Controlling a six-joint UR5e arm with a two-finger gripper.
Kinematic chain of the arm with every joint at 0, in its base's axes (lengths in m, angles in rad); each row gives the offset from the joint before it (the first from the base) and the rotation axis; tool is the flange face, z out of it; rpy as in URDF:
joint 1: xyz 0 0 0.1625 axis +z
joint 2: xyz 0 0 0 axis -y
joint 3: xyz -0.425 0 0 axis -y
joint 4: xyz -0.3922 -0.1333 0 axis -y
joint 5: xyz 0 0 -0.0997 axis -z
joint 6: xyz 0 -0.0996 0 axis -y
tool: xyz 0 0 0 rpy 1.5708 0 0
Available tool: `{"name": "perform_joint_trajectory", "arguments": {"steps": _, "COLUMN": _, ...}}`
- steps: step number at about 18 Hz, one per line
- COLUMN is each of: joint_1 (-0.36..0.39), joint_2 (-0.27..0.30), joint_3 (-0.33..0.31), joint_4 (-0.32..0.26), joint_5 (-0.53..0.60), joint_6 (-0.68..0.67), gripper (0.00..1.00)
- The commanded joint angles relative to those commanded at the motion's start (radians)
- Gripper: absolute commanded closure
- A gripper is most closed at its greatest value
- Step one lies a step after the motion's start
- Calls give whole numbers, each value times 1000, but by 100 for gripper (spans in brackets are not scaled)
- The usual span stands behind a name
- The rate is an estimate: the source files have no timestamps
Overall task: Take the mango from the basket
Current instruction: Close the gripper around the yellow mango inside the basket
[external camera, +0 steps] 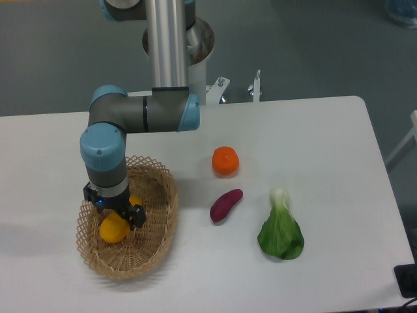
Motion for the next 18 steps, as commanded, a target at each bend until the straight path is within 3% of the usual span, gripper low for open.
{"name": "perform_joint_trajectory", "arguments": {"steps": 2, "joint_1": 0, "joint_2": 0, "joint_3": 2, "joint_4": 2, "joint_5": 0, "joint_6": 0, "gripper": 10}}
{"name": "perform_joint_trajectory", "arguments": {"steps": 10, "joint_1": 0, "joint_2": -8, "joint_3": 5, "joint_4": 2, "joint_5": 12, "joint_6": 3, "gripper": 12}}
{"name": "perform_joint_trajectory", "arguments": {"steps": 15, "joint_1": 0, "joint_2": -6, "joint_3": 8, "joint_4": 2, "joint_5": 12, "joint_6": 5, "gripper": 34}}
{"name": "perform_joint_trajectory", "arguments": {"steps": 18, "joint_1": 2, "joint_2": -6, "joint_3": 11, "joint_4": 2, "joint_5": 14, "joint_6": 3, "gripper": 41}}
